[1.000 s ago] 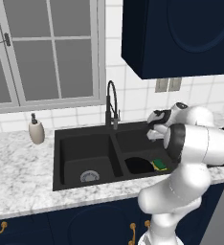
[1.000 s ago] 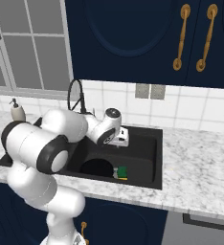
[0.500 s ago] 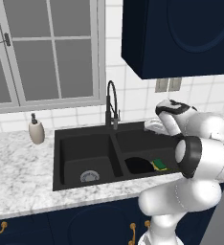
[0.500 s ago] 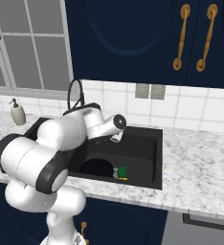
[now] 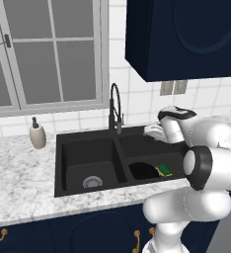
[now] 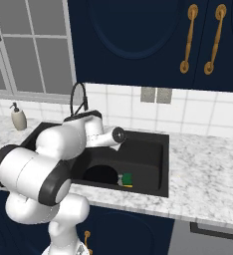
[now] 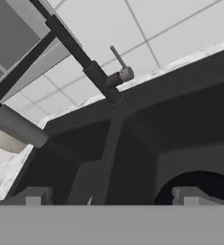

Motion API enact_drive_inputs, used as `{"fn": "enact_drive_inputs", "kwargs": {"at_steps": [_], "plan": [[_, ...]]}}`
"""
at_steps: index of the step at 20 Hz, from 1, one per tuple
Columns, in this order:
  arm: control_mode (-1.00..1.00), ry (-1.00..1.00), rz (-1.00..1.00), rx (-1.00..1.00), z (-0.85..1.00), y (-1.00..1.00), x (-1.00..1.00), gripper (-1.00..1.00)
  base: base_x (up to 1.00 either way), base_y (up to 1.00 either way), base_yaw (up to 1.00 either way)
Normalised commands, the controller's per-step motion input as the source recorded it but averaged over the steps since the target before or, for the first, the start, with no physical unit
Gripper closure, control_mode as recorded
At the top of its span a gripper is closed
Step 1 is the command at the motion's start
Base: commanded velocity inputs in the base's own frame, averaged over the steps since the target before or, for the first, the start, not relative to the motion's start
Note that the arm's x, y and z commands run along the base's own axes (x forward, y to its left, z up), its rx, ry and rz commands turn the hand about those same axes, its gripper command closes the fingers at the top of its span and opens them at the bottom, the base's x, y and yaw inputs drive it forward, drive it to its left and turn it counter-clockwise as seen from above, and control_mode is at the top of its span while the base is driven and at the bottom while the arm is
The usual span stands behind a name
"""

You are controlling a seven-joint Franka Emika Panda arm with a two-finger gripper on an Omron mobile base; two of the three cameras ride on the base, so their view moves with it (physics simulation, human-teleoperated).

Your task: Pick the pan and sponge and place them into the sink. Then turn on the water.

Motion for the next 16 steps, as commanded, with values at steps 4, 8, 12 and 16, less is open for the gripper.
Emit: {"fn": "enact_drive_inputs", "kwargs": {"at_steps": [4,8,12,16], "plan": [[-1.00,0.02,0.00,0.12,0.03,0.00,0.15,-1.00,0.00,0.00,0.00],[-1.00,0.00,0.00,0.20,0.11,0.04,0.30,-1.00,0.00,0.00,0.00],[-1.00,0.00,0.00,0.13,0.01,0.06,0.29,-1.00,0.00,0.00,0.00],[-1.00,0.00,0.00,0.07,0.02,0.26,0.18,-1.00,0.00,0.00,0.00]]}}
